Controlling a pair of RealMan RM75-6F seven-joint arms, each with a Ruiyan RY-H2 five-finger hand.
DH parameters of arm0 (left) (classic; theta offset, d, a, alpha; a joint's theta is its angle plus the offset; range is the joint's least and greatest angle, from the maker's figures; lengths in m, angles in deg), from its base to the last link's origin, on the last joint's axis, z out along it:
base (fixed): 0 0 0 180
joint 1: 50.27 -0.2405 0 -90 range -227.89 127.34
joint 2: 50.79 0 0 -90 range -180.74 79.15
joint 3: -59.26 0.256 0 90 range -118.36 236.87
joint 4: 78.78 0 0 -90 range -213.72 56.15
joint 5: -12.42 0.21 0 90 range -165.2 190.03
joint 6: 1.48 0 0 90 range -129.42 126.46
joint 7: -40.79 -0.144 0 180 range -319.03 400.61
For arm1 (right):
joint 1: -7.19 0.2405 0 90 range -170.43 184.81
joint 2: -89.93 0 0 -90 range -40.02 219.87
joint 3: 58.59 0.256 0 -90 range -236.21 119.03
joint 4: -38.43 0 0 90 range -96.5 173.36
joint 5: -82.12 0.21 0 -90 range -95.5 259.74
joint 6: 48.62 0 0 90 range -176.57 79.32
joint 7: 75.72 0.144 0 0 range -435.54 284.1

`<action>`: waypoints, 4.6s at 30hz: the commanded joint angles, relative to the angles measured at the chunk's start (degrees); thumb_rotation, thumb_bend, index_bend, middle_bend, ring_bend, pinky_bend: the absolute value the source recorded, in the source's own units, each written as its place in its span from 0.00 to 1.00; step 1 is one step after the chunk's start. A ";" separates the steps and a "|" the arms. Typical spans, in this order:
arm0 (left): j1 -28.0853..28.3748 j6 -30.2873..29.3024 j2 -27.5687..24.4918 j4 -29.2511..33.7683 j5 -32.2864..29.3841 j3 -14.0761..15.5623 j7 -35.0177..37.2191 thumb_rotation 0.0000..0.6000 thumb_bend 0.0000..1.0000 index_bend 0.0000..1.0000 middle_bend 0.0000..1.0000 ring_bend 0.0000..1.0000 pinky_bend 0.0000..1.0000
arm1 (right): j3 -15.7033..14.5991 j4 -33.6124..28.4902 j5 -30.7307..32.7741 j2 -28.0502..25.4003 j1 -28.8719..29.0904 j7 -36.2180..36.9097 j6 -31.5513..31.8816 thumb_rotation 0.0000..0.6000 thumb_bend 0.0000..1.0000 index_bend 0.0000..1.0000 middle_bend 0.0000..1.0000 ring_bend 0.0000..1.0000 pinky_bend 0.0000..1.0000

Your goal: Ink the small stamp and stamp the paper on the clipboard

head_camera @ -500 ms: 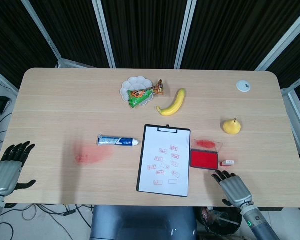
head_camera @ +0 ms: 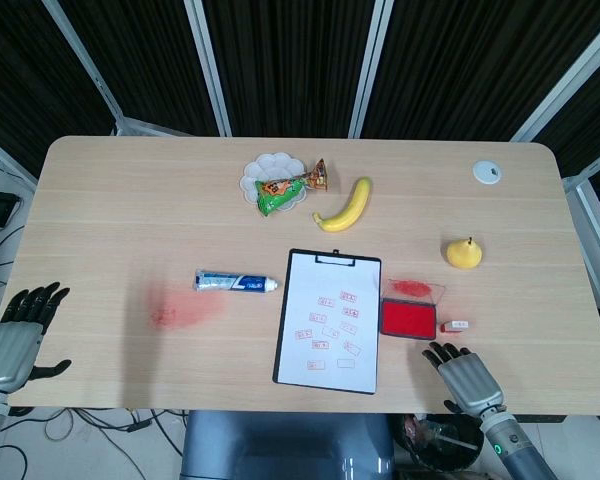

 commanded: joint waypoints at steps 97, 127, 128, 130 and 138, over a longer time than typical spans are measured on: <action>0.70 -0.21 0.85 -1.31 -0.93 -1.65 4.48 1.00 0.02 0.00 0.00 0.00 0.00 | 11.57 11.69 21.03 10.57 7.21 -2.52 -0.92 1.00 0.32 0.45 0.41 0.70 0.78; 0.77 0.28 0.59 -0.67 -1.60 -1.56 3.78 1.00 0.02 0.00 0.00 0.00 0.00 | 11.40 13.66 20.91 11.23 7.22 -1.24 0.11 1.00 0.38 0.52 0.47 0.70 0.78; 0.76 0.27 0.57 -0.66 -1.59 -1.55 3.77 1.00 0.02 0.00 0.00 0.00 0.00 | 11.42 13.59 20.82 11.21 7.21 -1.20 0.24 1.00 0.38 0.52 0.47 0.70 0.78; 0.75 0.26 0.56 -0.65 -1.58 -1.54 3.79 1.00 0.02 0.00 0.00 0.00 0.00 | 11.40 13.48 20.58 11.15 7.18 -1.13 0.50 1.00 0.38 0.52 0.47 0.70 0.78; 0.75 0.32 0.45 -0.59 -1.56 -1.47 3.74 1.00 0.02 0.00 0.00 0.00 0.00 | 11.35 13.39 21.00 10.95 7.04 -1.35 0.54 1.00 0.38 0.52 0.47 0.71 0.78</action>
